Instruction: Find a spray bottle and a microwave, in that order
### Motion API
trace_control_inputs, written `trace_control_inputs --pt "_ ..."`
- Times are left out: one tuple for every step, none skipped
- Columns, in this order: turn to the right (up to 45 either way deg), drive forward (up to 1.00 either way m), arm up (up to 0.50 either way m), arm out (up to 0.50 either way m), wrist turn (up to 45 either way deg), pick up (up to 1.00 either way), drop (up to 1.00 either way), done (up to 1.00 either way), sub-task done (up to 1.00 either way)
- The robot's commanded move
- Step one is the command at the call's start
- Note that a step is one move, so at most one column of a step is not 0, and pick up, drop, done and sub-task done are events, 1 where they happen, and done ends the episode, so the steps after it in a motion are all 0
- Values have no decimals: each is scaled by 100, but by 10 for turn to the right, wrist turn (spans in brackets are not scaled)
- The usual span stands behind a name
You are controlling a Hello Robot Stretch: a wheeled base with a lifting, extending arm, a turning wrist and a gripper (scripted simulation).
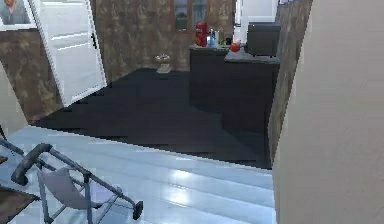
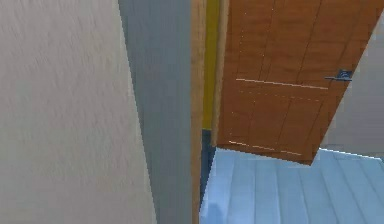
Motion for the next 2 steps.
trace_control_inputs --pt "0 100 0 0 0 0 0 0 0" --pt "30 0 0 0 0 0 0 0 0"
